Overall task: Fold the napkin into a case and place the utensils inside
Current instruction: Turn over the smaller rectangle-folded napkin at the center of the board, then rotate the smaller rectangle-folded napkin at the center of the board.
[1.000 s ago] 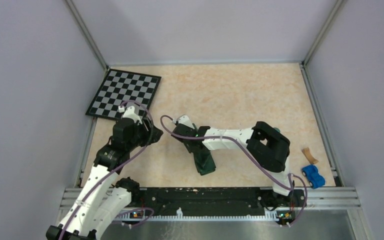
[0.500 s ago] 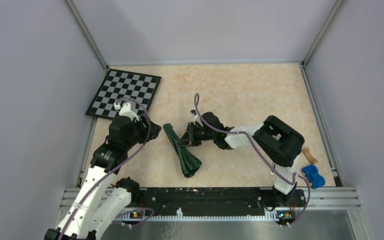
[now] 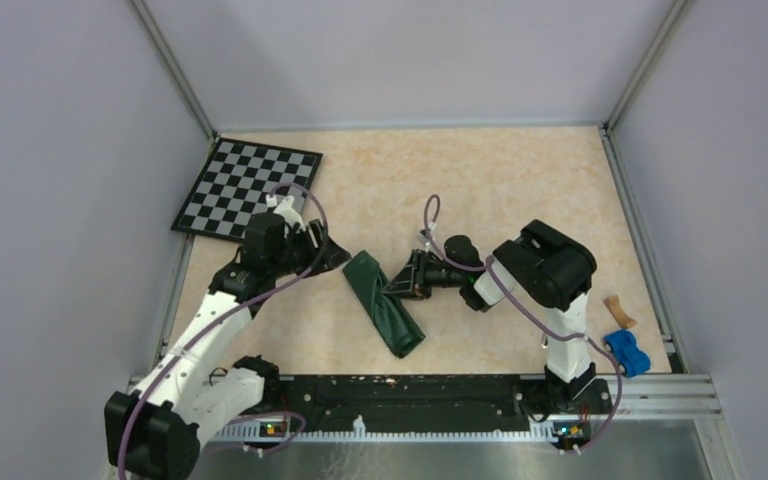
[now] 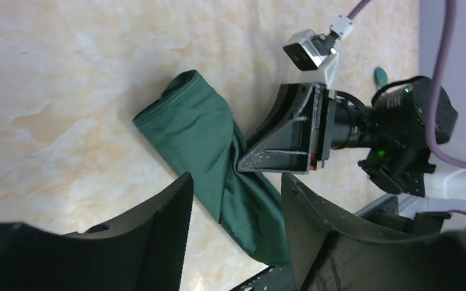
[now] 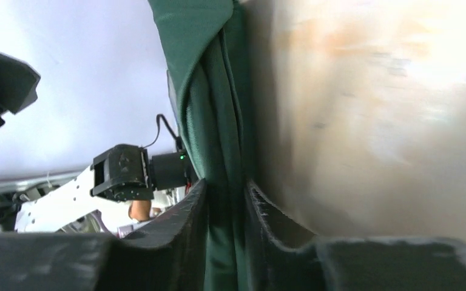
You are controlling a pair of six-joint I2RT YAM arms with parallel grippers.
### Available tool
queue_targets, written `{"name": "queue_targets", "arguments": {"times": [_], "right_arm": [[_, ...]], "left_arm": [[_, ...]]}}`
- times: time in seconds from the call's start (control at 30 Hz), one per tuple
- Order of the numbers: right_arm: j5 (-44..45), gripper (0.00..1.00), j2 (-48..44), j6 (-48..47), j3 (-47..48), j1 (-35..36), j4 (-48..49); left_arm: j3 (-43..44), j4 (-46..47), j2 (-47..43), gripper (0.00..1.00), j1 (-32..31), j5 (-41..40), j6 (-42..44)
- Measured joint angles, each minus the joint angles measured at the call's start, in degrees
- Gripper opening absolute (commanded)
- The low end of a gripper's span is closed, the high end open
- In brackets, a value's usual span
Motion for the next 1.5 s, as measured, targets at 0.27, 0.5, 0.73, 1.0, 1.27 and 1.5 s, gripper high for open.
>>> {"name": "queue_targets", "arguments": {"times": [0.27, 0.5, 0.73, 1.0, 1.27, 1.5], "right_arm": [[1.07, 0.59, -13.97, -18.67, -0.15, -7.10, -26.97], [13.55, 0.43, -34.32, -36.85, 7.28, 2.67, -55.58], [16.68, 0.33, -35.50, -37.62, 0.48, 8.96, -59.23], [28.04, 0.34, -31.98, -38.58, -1.84, 8.63, -61.66], [45.46, 0.45, -30.71, -44.33, 7.28, 8.61, -75.06], [44.11, 0.50, -36.85, -44.11, 10.69, 8.63, -81.96]], "left_arm": [[-0.20, 11.58, 17.35, 0.58, -0.74, 14.51, -1.25], [0.42, 22.84, 27.96, 0.55, -2.03, 18.60, -4.57], [4.74, 26.82, 40.94, 0.53, -2.23, 14.64, -3.93], [8.46, 27.06, 47.71, 0.54, -2.47, 8.66, -1.90], [0.94, 24.35, 38.27, 0.58, -2.47, 0.59, -2.19], [-12.07, 20.48, 21.40, 0.62, -1.90, -1.88, -8.04]]}}
